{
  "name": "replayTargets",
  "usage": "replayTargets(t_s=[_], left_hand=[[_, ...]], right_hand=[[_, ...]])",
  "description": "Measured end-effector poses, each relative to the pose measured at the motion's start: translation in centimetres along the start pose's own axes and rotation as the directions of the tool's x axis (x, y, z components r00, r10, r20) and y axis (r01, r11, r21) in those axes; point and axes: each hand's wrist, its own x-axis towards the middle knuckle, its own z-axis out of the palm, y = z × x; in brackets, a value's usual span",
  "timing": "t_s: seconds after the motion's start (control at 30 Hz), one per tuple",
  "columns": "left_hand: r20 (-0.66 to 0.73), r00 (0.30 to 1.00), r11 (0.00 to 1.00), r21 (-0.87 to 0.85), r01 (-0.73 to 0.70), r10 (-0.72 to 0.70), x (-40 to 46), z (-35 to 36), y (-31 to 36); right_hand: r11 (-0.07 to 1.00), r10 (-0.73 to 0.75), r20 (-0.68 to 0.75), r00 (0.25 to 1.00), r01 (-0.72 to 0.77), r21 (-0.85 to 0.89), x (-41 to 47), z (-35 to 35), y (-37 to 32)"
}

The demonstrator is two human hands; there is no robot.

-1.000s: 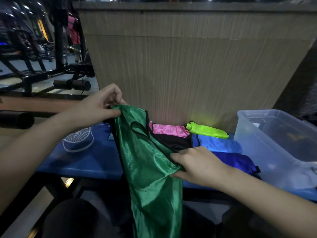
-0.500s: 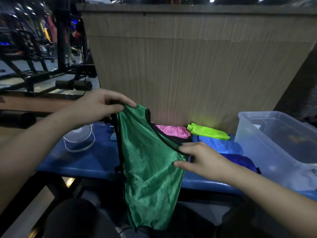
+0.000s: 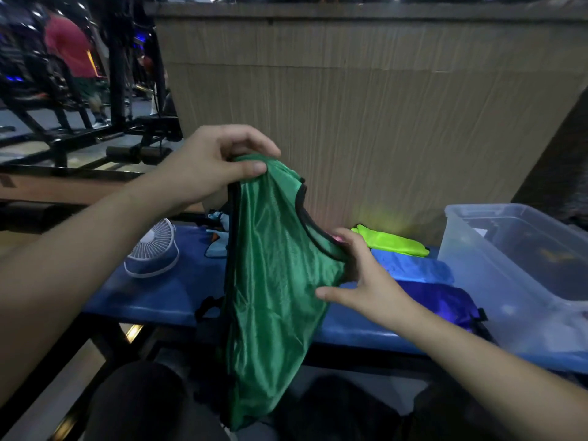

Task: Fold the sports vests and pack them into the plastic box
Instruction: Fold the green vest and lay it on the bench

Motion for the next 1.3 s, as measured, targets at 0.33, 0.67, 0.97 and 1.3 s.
replayTargets(t_s=[0.33, 0.67, 0.97, 1.3], left_hand=[[-0.020, 1.000, 0.998, -0.053, -0.015, 0.014, 1.1, -0.9, 2.2], [-0.058, 0.998, 0.999, -0.044, -0.010, 0.007, -0.1, -1.7, 2.1], [-0.171, 0.984, 0.998, 0.033, -0.047, 0.052, -0.8, -3.2, 2.4], [-0.256, 0.962, 0.994, 0.081, -0.075, 0.093, -0.5, -4.5, 3.9]], right_hand=[[0.937, 0.132, 0.009, 0.991, -0.128, 0.325, 3.4, 0.6, -2.5], [0.995, 0.089, 0.141, 0.986, -0.082, -0.057, 4.9, -3.0, -8.0], [0.977, 0.171, 0.248, 0.953, -0.132, -0.167, 2.8, -4.4, -7.9], [0.992, 0.098, 0.115, 0.988, -0.107, 0.068, 2.3, -6.6, -8.5]])
